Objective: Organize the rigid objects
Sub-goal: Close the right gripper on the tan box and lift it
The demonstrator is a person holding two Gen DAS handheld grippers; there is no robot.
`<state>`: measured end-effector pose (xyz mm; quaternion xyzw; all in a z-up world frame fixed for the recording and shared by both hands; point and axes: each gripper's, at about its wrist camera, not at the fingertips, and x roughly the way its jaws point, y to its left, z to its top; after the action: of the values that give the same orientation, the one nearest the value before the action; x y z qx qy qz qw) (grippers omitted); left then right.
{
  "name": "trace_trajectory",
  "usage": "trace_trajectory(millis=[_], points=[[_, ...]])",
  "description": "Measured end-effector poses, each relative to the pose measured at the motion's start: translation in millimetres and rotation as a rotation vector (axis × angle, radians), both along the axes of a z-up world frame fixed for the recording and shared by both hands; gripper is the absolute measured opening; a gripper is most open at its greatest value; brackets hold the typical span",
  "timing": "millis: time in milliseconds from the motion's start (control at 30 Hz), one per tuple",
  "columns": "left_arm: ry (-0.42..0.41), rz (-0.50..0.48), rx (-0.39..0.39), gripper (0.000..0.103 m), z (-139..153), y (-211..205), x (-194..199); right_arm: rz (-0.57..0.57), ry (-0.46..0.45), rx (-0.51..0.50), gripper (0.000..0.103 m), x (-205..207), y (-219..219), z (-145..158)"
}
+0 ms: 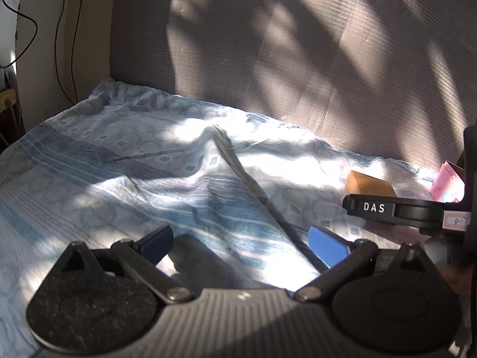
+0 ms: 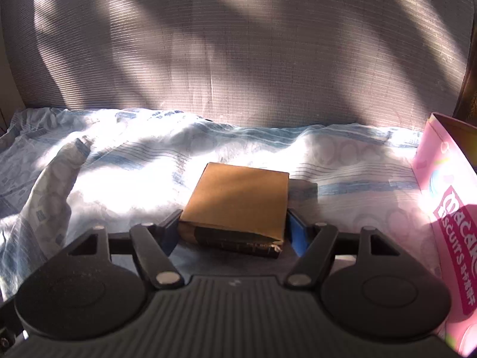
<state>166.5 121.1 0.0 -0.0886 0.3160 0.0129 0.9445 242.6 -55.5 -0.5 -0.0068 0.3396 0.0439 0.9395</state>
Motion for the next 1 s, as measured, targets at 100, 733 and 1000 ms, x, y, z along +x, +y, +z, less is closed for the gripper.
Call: trace_trajectory(millis=[100, 733, 1000], points=[[0.006, -0.012, 0.005, 0.101, -1.3, -0.8, 0.9, 0.057, 0.016, 0.009, 0.073, -24.5, -7.0, 3.4], [-0.003, -0.077, 0.043, 0.102, -1.9, -12.2, -3.6, 0.227, -0.051, -0.075, 0.074, -222.9, -79.4, 7.6], [-0.026, -0.108, 0.044, 0.102, -0.5, -14.9, -6.6, 0.116, -0.086, -0.062, 0.074, -242.5, -100.2, 1.9]])
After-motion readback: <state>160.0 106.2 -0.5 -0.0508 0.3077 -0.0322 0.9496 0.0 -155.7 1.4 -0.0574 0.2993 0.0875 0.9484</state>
